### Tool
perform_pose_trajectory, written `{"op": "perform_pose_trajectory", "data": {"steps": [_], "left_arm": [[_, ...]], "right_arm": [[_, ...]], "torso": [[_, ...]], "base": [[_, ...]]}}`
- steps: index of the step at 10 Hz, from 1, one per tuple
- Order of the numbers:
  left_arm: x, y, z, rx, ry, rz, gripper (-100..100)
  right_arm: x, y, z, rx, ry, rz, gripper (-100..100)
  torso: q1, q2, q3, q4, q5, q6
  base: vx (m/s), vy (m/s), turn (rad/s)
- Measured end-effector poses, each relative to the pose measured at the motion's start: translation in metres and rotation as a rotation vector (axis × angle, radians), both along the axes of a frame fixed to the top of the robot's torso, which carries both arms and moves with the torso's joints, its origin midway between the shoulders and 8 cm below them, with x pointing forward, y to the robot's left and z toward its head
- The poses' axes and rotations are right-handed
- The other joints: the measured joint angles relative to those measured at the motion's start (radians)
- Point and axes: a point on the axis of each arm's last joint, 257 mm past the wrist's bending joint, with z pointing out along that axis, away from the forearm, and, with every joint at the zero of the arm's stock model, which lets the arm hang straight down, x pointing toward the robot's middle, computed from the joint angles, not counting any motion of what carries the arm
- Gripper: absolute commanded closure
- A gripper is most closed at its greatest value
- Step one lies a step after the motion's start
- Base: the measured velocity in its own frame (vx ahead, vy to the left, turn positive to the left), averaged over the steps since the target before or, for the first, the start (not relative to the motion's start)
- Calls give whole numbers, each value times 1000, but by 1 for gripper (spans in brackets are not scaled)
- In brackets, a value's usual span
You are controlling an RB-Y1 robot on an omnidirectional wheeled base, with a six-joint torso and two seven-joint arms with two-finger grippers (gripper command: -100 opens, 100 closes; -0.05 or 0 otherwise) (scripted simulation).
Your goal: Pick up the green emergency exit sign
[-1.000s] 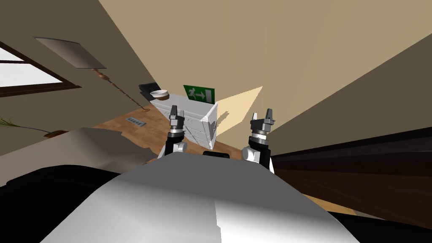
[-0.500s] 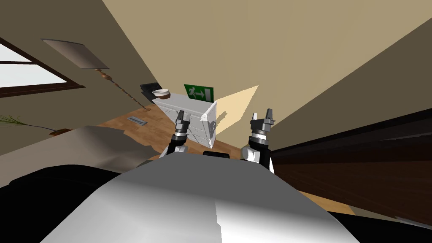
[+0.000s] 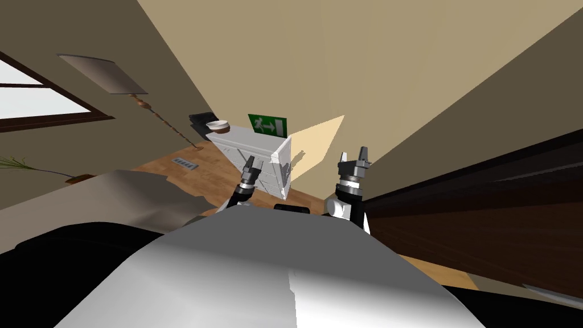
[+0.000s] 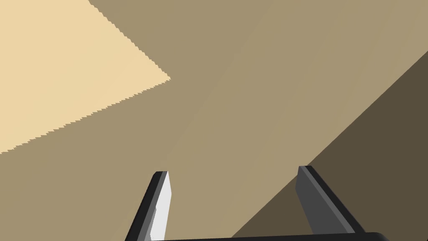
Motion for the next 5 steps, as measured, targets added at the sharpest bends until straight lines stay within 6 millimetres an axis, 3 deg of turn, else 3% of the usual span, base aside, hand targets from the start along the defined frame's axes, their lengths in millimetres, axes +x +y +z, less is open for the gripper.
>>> {"op": "perform_pose_trajectory", "data": {"steps": [5], "left_arm": [[-18,-18,-58,-60,151,-181,-100]], "right_arm": [[0,0,0,0,0,0,0]], "torso": [[-1,1,0,0,0,0]], "base": [[-21,-25,-31]]}}
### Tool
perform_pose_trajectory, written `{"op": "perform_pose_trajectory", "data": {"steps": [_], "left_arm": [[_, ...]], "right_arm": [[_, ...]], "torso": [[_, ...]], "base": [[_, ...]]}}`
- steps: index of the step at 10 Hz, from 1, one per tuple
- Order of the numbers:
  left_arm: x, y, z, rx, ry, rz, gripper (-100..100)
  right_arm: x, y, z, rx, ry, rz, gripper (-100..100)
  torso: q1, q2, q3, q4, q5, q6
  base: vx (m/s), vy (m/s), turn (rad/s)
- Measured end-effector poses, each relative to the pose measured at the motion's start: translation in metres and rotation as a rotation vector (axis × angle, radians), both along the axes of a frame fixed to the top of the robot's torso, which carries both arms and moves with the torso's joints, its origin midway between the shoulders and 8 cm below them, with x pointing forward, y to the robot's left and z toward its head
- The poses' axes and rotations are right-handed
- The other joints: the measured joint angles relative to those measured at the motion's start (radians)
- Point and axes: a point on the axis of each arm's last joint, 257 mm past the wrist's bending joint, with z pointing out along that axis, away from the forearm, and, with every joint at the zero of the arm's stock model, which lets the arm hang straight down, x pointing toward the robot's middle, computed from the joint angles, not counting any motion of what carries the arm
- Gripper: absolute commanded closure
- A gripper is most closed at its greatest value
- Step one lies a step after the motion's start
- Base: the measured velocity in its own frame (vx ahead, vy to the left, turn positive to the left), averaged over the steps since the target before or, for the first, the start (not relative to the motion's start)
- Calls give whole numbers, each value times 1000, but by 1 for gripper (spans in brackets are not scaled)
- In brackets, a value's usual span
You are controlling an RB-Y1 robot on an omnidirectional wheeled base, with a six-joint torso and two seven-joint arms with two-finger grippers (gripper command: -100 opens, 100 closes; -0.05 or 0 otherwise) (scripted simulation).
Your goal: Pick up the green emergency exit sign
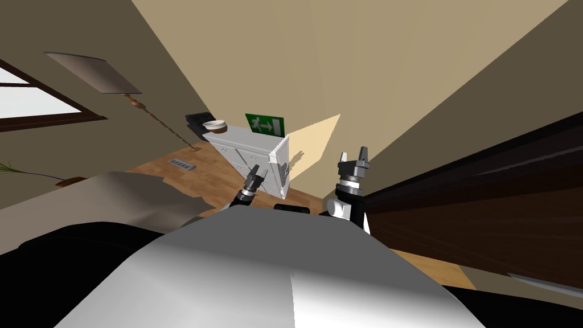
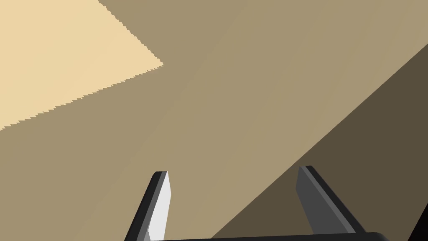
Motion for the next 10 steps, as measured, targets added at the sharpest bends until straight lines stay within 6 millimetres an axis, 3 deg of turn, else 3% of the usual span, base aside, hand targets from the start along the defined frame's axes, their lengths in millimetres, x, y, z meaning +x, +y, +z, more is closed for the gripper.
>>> {"op": "perform_pose_trajectory", "data": {"steps": [4,6,10], "left_arm": [[-25,-8,-51,-42,149,-135,-100],[-33,-5,-67,-48,207,-180,-100],[-66,6,-122,-83,391,-269,-100]], "right_arm": [[0,0,0,0,0,0,0],[0,0,0,0,0,0,0],[0,0,0,0,0,0,0]], "torso": [[0,0,0,0,0,0],[1,-1,0,0,0,0],[0,0,0,0,0,0]], "base": [[-27,-27,-42],[-14,-16,-34],[-22,-21,-38]]}}
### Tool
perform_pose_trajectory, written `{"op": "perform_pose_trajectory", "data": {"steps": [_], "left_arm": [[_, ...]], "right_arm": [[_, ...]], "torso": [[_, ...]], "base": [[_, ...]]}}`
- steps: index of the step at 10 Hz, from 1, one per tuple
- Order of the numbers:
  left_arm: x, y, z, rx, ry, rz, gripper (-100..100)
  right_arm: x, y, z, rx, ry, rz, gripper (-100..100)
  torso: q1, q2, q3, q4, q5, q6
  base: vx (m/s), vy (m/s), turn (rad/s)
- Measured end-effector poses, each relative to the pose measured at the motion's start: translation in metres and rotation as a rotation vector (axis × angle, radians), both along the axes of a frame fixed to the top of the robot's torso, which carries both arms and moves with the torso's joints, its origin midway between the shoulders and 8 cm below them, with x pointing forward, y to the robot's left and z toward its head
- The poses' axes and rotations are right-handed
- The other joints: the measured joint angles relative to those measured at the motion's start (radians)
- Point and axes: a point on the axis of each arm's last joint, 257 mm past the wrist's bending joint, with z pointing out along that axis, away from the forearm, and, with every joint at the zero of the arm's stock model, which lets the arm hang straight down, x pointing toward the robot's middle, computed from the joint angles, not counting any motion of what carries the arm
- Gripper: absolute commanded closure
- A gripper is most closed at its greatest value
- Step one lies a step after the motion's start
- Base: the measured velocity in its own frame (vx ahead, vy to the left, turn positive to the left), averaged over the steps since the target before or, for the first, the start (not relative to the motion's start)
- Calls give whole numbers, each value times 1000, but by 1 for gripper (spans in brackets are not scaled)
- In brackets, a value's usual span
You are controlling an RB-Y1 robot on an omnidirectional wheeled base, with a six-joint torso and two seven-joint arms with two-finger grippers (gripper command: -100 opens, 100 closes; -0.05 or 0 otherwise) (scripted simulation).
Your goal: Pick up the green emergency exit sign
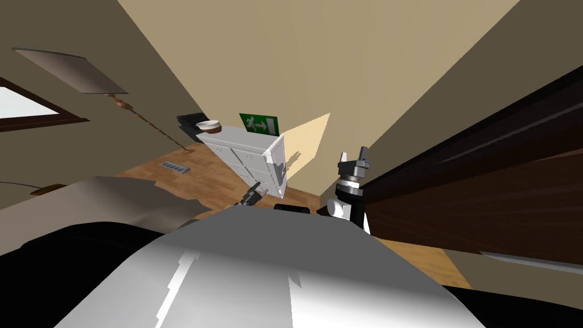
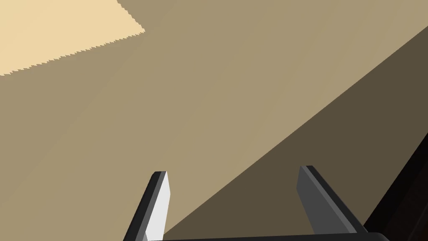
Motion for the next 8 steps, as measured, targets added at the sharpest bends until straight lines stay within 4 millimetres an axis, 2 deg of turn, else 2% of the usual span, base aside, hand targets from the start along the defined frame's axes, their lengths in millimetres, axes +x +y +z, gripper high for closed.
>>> {"op": "perform_pose_trajectory", "data": {"steps": [1,3,4,5,7,8], "left_arm": [[-4,4,-3,2,24,-17,-100],[-25,14,-26,-7,121,-46,-100],[-27,19,-28,-5,142,-60,-100],[-39,27,-44,-8,194,-73,-100],[-53,42,-51,-11,262,-92,-100],[-65,50,-61,-13,318,-100,-100]], "right_arm": [[0,0,0,0,0,0,0],[0,0,0,0,0,0,0],[0,0,0,0,0,0,0],[0,0,0,0,0,0,0],[0,0,0,0,0,0,0],[0,0,0,0,0,0,0]], "torso": [[1,-1,0,0,0,0],[1,-1,0,0,0,0],[1,-1,-1,0,0,0],[1,-1,-1,0,0,0],[1,-1,-1,0,0,0],[1,-1,-1,0,0,0]], "base": [[-14,-17,-99],[-14,-13,-21],[-12,-21,-95],[-14,-18,-60],[-8,-13,-50],[-12,-16,-56]]}}
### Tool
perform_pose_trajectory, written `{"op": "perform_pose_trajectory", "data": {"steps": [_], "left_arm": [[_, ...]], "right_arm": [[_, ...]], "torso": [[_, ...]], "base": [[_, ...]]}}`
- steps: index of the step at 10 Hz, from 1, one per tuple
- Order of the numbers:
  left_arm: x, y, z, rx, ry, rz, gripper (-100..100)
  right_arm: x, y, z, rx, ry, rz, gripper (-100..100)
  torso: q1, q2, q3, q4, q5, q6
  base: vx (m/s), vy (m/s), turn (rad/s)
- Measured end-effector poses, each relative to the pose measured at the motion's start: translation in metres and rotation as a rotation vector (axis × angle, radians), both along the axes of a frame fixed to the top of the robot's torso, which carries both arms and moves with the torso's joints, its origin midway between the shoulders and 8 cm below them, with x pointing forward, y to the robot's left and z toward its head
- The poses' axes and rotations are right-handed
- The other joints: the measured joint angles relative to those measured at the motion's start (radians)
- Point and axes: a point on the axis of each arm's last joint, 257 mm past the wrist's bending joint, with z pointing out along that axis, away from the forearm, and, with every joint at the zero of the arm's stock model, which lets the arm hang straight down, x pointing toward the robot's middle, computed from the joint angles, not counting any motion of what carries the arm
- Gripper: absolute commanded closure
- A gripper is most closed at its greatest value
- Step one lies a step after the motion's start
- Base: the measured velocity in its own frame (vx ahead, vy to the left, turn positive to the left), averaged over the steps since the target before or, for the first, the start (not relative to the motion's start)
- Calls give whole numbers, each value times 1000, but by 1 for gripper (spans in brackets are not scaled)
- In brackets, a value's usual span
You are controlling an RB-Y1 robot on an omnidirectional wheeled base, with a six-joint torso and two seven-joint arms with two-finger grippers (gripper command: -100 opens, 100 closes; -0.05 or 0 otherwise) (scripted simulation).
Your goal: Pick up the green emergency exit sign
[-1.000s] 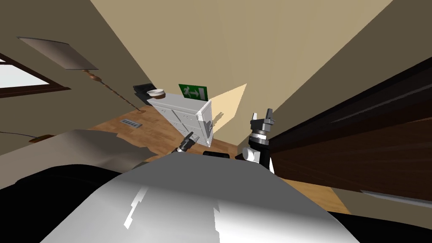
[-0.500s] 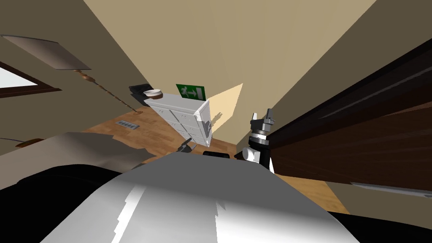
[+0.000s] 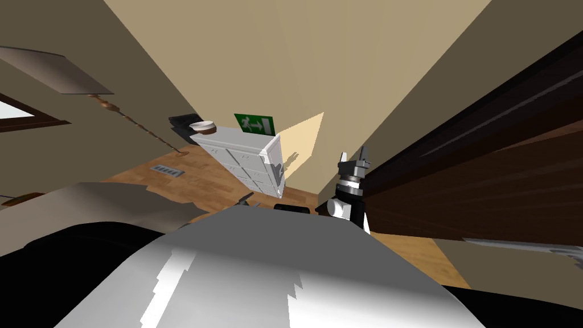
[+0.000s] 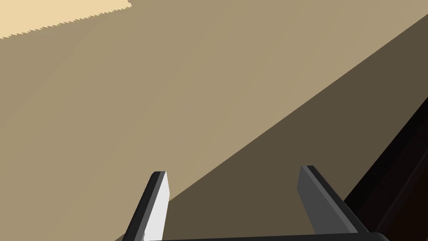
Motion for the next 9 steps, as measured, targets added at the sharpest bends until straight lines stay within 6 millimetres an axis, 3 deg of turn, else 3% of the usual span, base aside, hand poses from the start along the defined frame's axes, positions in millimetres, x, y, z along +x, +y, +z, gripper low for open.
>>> {"op": "perform_pose_trajectory", "data": {"steps": [2,4,9], "left_arm": [[-13,18,-8,5,68,-16,-100],[-39,40,-21,6,169,-24,-100],[-80,92,-25,25,366,-38,-100]], "right_arm": [[0,0,0,0,0,0,0],[0,0,0,0,0,0,0],[0,0,0,0,0,0,0]], "torso": [[1,0,0,0,0,0],[0,0,0,0,0,0],[0,-1,-1,0,0,0]], "base": [[-8,-9,-66],[-7,-9,-10],[4,-13,-76]]}}
